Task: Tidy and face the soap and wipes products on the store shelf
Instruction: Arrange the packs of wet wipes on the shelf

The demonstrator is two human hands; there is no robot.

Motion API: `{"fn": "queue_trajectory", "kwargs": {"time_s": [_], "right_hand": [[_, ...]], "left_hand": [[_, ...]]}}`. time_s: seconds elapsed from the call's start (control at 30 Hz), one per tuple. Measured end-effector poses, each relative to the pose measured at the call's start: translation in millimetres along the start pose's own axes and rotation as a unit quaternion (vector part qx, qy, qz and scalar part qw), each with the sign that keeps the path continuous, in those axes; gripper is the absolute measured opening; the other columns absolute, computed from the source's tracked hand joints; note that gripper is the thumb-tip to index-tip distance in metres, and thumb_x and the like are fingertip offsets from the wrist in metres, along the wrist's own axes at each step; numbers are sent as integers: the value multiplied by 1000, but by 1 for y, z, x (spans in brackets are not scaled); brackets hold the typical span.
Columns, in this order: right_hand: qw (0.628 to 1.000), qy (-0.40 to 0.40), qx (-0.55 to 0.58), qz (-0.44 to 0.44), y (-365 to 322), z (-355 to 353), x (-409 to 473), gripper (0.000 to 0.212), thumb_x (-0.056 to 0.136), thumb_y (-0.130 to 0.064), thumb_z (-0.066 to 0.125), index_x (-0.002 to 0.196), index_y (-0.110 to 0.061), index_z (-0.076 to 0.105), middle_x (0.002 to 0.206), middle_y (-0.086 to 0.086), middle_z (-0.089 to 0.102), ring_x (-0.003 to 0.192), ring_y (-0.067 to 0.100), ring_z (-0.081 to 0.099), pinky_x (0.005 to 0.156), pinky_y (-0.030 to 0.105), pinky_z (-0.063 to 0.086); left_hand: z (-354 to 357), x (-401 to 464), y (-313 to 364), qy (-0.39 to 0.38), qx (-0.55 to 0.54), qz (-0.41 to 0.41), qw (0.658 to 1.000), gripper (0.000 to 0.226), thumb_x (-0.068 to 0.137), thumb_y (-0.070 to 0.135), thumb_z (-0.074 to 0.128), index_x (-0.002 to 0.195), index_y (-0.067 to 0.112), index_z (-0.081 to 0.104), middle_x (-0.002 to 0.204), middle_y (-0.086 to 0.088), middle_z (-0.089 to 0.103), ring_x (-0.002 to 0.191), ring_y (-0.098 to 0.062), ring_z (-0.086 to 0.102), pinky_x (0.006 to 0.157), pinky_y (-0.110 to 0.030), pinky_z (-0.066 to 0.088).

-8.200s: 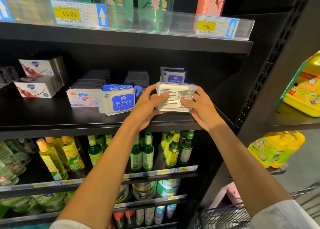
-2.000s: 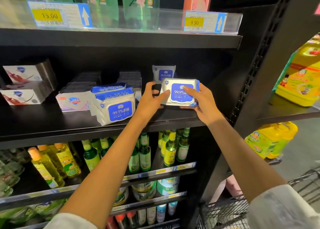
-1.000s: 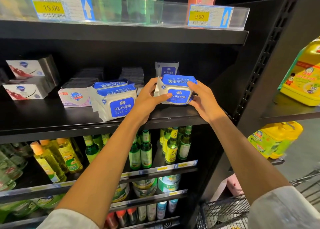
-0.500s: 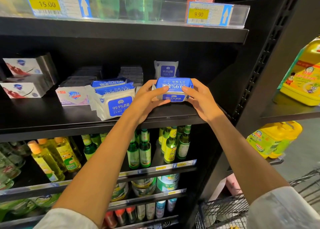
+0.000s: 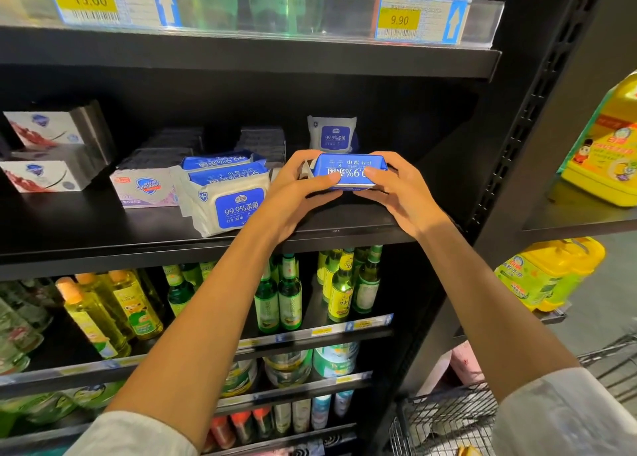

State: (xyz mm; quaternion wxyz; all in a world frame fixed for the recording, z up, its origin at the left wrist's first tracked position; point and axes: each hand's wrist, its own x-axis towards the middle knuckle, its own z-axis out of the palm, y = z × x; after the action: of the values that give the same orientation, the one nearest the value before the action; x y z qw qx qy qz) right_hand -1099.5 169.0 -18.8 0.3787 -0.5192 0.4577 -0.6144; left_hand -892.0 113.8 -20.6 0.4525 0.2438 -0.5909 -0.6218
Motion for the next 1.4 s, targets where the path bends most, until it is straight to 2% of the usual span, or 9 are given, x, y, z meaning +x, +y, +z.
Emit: {"fn": "queue_trajectory", "kwargs": {"time_s": [0.13, 0.27, 0.57, 0.7, 0.83, 1.0, 1.17, 1.3, 1.4], "right_hand": [[999, 19, -19, -29, 0, 0, -2, 43, 90, -23, 75, 130, -15, 61, 128, 3, 67, 130, 19, 63, 90, 33, 62], [998, 21, -36, -46, 0, 2, -5, 51, 82, -28, 79, 128, -18, 60, 131, 5, 64, 129, 19, 62, 89, 33, 62], [998, -7, -11, -62, 3, -2, -5, 41, 92, -10, 76, 126, -23, 59, 134, 1, 61, 135, 20, 58, 84, 31, 62], [998, -36, 3, -45, 0, -2, -5, 50, 93, -5, 73, 137, -16, 53, 138, 2, 58, 136, 23, 58, 89, 35, 62], [999, -42, 31, -11, -3, 0, -2, 70, 88, -22, 80, 150, -27, 46, 147, 11, 52, 135, 27, 58, 96, 43, 60], [998, 1, 52, 42, -6, 5, 1, 61, 100, -29, 68, 153, -27, 39, 134, 7, 67, 120, 23, 70, 95, 44, 61], [997, 12, 54, 52, -7, 4, 2, 47, 100, -14, 69, 143, -13, 51, 122, 5, 75, 114, 26, 74, 90, 48, 62], [998, 21, 47, 39, -6, 3, 1, 50, 97, -6, 71, 142, -15, 52, 121, 5, 77, 113, 27, 74, 91, 46, 62], [998, 29, 56, 22, -6, 1, 0, 51, 95, 0, 70, 140, -16, 54, 122, 5, 76, 115, 27, 73, 95, 48, 61]], "left_hand": [[3, -1, 4, 5, -37, -18, 999, 48, 94, 28, 75, 136, 16, 55, 138, -15, 60, 127, -28, 65, 101, -49, 58], [6, 1, 5, 40, -63, -54, 996, 45, 95, 45, 70, 128, 17, 56, 135, -13, 64, 123, -24, 69, 101, -53, 58], [-1, 1, 4, 43, -94, -89, 991, 43, 95, 21, 76, 132, 10, 59, 129, -15, 69, 116, -27, 73, 96, -52, 60], [-2, 4, 2, 47, -83, -86, 992, 44, 93, 12, 77, 133, 11, 59, 129, -14, 69, 114, -28, 73, 97, -54, 60], [-2, 5, 0, 44, -84, -75, 993, 53, 91, 5, 77, 138, 14, 54, 132, -17, 68, 114, -31, 73, 97, -54, 59], [-2, 5, 2, 38, -79, -36, 996, 58, 91, -1, 75, 141, 15, 49, 133, -14, 67, 118, -27, 71, 97, -50, 60], [-1, 6, 1, 15, -75, -27, 997, 67, 90, -5, 74, 145, 23, 47, 137, -10, 65, 123, -27, 68, 96, -53, 60], [-2, 6, 3, 20, -78, -40, 996, 77, 92, 3, 76, 152, 31, 39, 133, -6, 69, 117, -26, 72, 91, -55, 61], [-1, 4, 5, 26, -91, -65, 993, 67, 94, 12, 76, 150, 27, 43, 126, -8, 73, 113, -29, 73, 92, -60, 60]]}}
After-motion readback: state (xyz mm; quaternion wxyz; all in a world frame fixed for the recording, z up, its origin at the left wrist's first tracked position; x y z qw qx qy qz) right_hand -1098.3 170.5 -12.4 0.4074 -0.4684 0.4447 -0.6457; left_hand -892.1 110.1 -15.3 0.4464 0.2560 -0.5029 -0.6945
